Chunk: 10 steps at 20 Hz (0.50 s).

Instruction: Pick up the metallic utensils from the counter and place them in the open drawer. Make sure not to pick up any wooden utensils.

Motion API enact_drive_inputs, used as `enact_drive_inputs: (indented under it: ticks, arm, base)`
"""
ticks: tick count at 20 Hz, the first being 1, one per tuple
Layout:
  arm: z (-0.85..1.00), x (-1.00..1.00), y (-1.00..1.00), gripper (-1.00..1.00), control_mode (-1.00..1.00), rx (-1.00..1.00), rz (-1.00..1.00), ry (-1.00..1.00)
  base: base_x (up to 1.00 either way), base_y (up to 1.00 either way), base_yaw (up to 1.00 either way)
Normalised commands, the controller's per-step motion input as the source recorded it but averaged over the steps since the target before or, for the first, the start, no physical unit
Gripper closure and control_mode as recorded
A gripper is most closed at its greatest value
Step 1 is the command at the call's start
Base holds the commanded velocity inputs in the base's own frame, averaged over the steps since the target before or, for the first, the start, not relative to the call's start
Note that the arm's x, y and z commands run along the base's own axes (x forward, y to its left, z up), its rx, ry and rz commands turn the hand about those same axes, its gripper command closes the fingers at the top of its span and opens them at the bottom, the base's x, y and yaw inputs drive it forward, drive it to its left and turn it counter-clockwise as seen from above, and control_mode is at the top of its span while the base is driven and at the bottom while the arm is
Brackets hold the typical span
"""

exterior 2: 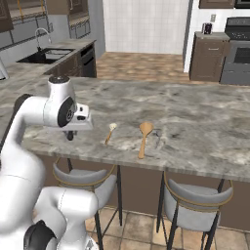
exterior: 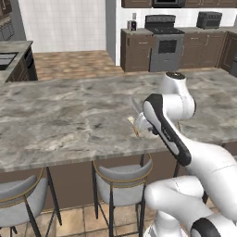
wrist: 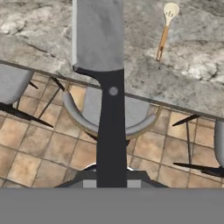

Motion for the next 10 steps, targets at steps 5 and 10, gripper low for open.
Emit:
enact_drive_inputs:
  ticks: [5, 10]
  arm:
    - [0.67, -1.00, -0.32, 1.00, -1.00, 0.00, 0.05, -0.07]
    - [0.65, -0.71, -0.17, 1.00, -1.00, 0.00, -0.02, 0.01]
  base:
    - [0.00, 0.00, 0.00]
    - [0.00, 0.00, 0.00]
